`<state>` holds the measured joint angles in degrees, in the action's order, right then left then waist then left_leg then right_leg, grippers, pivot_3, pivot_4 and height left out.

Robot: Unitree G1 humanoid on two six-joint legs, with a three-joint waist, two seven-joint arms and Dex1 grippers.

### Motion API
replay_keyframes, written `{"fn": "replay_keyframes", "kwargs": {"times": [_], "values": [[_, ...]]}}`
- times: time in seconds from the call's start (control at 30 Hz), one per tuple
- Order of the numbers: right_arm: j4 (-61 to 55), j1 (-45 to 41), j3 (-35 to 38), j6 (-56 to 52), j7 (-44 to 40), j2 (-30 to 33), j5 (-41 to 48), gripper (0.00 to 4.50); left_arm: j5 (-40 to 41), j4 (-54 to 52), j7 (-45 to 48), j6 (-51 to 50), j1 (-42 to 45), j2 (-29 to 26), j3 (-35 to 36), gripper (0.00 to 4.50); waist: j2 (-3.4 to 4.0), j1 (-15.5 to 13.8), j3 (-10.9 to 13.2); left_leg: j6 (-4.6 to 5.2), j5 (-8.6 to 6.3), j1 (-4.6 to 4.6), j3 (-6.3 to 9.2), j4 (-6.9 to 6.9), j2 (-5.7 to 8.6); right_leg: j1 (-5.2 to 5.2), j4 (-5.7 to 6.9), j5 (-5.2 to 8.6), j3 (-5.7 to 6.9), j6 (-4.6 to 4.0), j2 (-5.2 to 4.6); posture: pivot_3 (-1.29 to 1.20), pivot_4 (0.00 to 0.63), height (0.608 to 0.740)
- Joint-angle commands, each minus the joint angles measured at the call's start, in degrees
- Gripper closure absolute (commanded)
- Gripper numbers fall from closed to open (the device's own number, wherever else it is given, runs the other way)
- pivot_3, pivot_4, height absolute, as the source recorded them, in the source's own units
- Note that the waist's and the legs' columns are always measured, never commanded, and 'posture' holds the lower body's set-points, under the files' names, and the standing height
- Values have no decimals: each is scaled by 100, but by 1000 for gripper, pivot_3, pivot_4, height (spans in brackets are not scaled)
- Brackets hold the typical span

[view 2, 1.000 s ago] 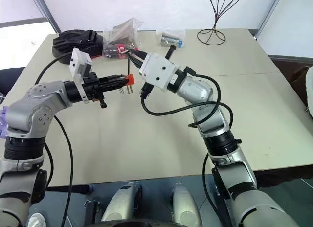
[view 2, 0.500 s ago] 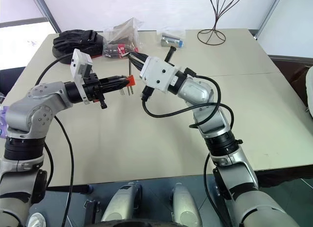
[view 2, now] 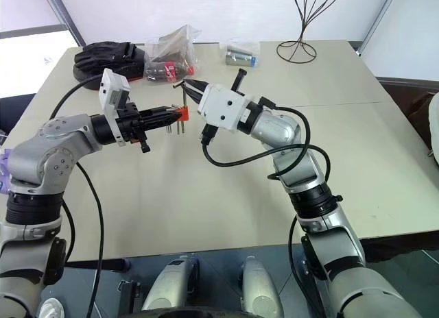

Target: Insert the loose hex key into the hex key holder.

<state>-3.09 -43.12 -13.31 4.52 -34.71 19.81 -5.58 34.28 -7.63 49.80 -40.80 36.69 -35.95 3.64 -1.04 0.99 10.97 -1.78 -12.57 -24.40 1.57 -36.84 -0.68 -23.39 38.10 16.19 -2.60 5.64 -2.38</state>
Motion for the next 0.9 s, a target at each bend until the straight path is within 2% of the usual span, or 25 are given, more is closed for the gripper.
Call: {"fn": "replay_keyframes", "kwargs": {"times": [0.03,0.1,0.2,0.27,0.43,0.57,0.73,0.9], "values": [[-91,-64,-76,16,-81,-52,7,3736,51,-233,-8,96,77,-24,118,4500,0,0,0,0,0,0,0,0,0,0,0,0,0,0,0,0,150,740],[-102,-80,-92,-37,-115,-85,44,2901,45,-238,-15,101,71,-23,117,4500,0,2,0,0,0,0,1,0,0,0,0,0,0,0,0,0,150,740],[-148,-63,-122,-183,-223,-78,111,1387,50,-249,-17,106,61,-18,120,4500,0,-5,0,0,0,0,1,0,0,0,0,0,0,0,0,0,150,740],[-243,-9,-117,-326,-338,-37,189,179,49,-256,-18,116,55,-12,118,4500,0,-9,0,0,0,0,1,0,0,0,0,0,0,0,-1,0,150,740],[-849,507,39,-841,-940,530,543,73,69,-273,-26,100,47,39,96,4500,0,-34,0,0,0,-1,2,0,1,3,-2,0,3,0,-5,0,150,740],[-1407,1052,394,-1463,-1422,1267,922,73,142,-232,-56,7,-8,230,1,4500,0,-31,0,0,0,-1,2,-2,3,4,-2,0,2,0,-7,0,150,740],[-2128,1662,1156,-2553,-2164,2499,1675,73,12,12,-209,-57,-67,893,-493,4500,0,-44,2,2,-1,-1,1,-6,6,12,-5,1,4,0,-10,0,150,740],[-2494,2139,1653,-3039,-2375,3250,1931,73,-61,403,-549,-42,-80,1710,-768,4500,0,-22,2,9,-5,3,2,-8,6,14,-7,1,2,0,-2,0,150,740]]}}
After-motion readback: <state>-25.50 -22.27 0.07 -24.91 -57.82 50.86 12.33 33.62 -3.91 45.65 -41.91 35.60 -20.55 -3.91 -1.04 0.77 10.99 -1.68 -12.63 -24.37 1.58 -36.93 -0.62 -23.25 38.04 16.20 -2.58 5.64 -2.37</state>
